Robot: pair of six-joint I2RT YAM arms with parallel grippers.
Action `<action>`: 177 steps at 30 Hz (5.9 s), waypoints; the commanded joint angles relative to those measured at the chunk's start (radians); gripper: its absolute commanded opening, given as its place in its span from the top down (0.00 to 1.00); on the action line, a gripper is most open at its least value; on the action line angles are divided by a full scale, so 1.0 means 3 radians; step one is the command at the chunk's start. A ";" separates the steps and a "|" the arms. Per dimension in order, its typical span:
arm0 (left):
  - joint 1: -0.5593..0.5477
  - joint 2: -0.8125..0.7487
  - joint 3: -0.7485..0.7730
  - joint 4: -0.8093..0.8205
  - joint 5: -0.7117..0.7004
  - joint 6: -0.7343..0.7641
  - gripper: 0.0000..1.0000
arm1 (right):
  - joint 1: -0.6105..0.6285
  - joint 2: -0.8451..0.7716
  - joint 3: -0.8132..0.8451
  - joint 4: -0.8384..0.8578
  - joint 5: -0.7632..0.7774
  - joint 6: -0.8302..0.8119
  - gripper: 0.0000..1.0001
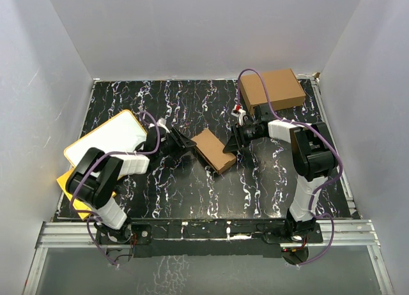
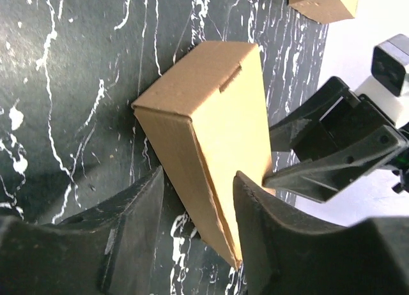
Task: Fold the paper box
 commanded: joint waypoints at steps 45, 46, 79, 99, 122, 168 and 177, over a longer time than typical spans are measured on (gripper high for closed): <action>-0.1590 -0.0065 0.0102 -0.0337 -0.1036 -0.1461 0.74 | 0.0069 0.0134 0.0041 -0.0053 0.0301 -0.0182 0.49; -0.1602 -0.0094 0.0107 -0.0381 -0.1050 -0.1480 0.72 | 0.0065 0.0135 0.0041 -0.0055 0.0305 -0.0178 0.49; -0.1721 -0.0079 0.0462 -0.1075 -0.1232 -0.1864 0.94 | 0.0078 0.0135 0.0040 -0.0060 0.0332 -0.0188 0.49; -0.1718 -0.1196 -0.0330 -0.0313 -0.1205 -0.0311 0.23 | -0.0103 0.0293 0.0082 -0.0106 -0.0076 -0.0036 0.48; -0.1187 -0.0666 -0.1140 0.1693 -0.1556 -0.0265 0.03 | -0.0440 0.0663 0.0105 -0.0176 -0.0362 0.0158 0.70; -0.0868 -0.0908 -0.0343 0.0046 -0.1713 0.0329 0.67 | -0.0915 0.0151 0.0369 -0.0919 -0.0790 -0.0599 0.40; -0.0648 -0.1349 0.1214 -0.2835 -0.1740 0.2257 0.81 | -0.0975 0.0065 0.0347 -0.0925 -0.0782 -0.0631 0.41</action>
